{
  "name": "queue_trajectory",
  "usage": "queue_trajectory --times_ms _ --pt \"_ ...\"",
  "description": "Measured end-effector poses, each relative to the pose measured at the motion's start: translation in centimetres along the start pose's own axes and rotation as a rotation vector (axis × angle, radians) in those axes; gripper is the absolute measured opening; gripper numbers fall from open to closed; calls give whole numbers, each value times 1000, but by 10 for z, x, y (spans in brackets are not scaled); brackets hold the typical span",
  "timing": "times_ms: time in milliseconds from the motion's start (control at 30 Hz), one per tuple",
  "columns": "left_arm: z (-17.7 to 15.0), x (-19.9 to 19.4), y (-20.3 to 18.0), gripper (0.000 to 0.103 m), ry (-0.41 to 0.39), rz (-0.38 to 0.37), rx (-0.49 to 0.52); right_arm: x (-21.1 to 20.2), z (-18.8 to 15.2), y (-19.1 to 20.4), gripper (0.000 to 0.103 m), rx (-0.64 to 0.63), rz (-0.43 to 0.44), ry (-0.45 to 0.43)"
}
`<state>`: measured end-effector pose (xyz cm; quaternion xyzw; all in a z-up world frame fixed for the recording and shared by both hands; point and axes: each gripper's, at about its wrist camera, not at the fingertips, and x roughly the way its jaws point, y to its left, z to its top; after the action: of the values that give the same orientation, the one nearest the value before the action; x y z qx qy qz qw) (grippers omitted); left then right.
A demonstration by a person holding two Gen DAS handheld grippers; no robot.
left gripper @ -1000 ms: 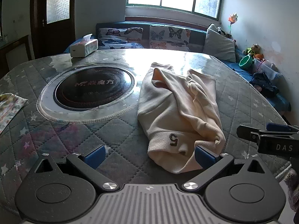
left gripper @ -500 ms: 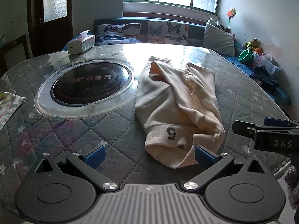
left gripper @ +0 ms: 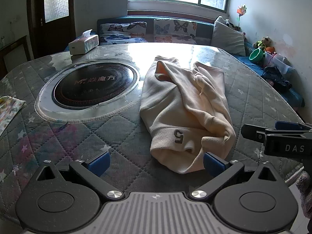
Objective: Fold clothes
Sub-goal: 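Approach the cream sweatshirt with both grippers open, hovering over it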
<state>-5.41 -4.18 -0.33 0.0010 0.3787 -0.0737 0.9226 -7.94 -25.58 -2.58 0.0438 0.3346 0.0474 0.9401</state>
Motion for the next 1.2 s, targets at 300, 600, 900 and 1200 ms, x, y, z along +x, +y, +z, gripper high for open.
queue_trajectory --times_ms 300,600,900,1200 --pt "0 1 -1 103 9 -3 5 2 0 2 103 -4 2 5" --pt "1 4 -1 103 16 -7 11 5 2 4 103 -13 7 15" --pt "4 8 1 103 27 -9 6 10 4 6 103 -22 14 28" --pt "10 12 4 103 32 -10 1 18 8 11 103 -40 21 40"
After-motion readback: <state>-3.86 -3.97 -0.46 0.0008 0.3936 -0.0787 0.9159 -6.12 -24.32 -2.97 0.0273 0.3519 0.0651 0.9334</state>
